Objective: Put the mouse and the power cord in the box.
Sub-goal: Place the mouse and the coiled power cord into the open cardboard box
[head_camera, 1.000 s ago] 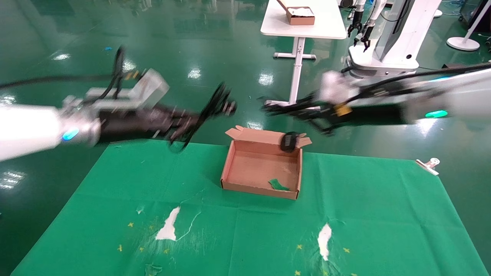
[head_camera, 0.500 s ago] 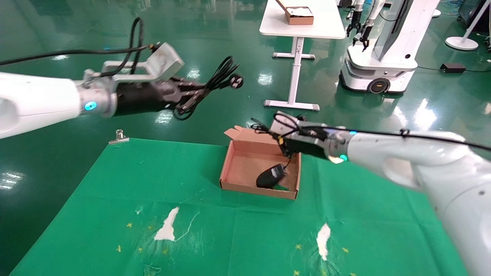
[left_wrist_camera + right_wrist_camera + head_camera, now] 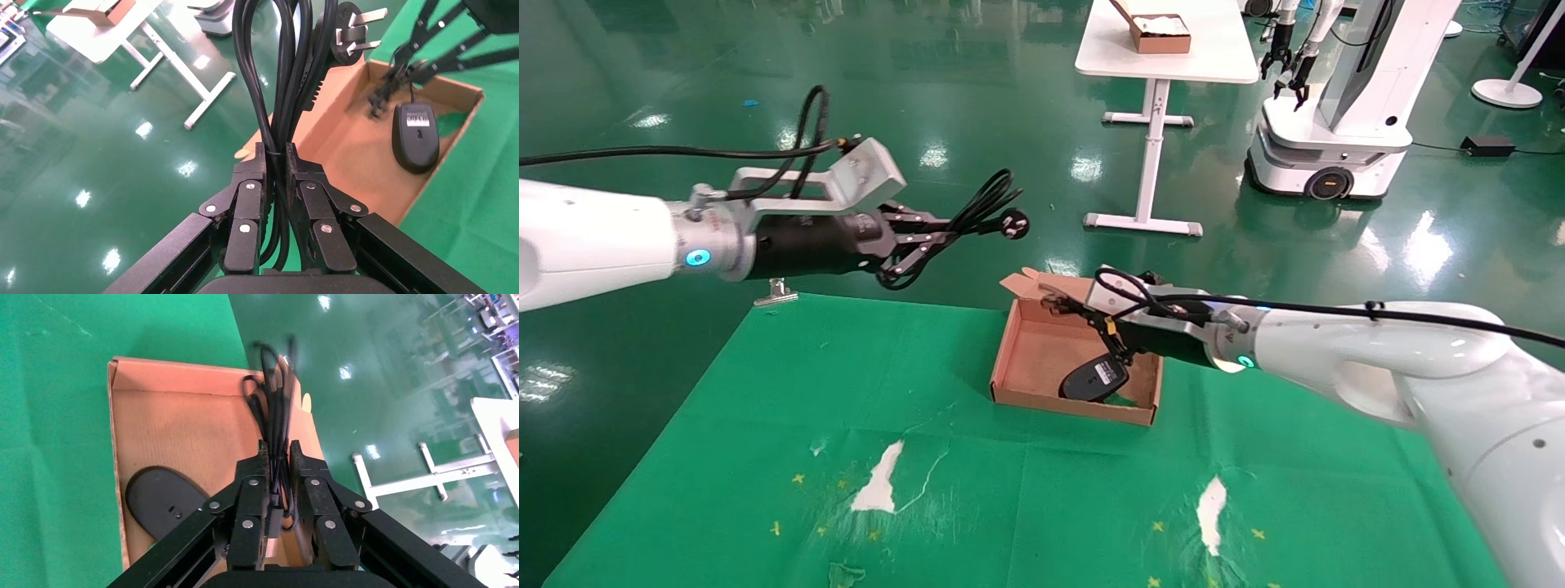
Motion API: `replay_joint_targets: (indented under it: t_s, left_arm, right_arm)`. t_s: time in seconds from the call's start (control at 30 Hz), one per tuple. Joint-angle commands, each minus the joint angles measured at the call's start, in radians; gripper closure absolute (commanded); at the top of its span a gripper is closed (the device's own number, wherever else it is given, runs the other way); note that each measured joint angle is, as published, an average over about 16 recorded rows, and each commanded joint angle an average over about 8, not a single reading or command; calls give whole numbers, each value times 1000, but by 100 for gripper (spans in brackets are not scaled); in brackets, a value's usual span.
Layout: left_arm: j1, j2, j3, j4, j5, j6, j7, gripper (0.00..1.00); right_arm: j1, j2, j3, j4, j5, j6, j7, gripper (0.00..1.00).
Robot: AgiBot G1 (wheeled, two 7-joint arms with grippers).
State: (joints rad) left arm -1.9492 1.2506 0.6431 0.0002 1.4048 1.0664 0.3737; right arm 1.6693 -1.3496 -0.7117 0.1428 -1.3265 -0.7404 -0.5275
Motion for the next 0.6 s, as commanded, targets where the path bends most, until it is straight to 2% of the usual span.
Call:
replay_joint_targets:
  t_s: [0.03,0.2,0.33,0.47,0.6]
  left_arm:
    - [0,14,2,-2,3,-12,0,100]
    - [13,75,15,-11,21,-63,-12,100]
    - [46,110,26,-66,27,-118,-47,100]
    - [108,126,61,-189,30,-174,-110,100]
    - [176,128,132,-317,27,-260,-205,100]
  right_arm:
    - [-2,2,-4,-5,7,2,4,0]
    - [27,34,6,-48,24,7,-11,0]
    - [88,92,21,-66,44,-27,-18,0]
    - [163,169,32,-63,58,-108,-28,0]
    - [233,258,27,-54,53,-253,-32,0]
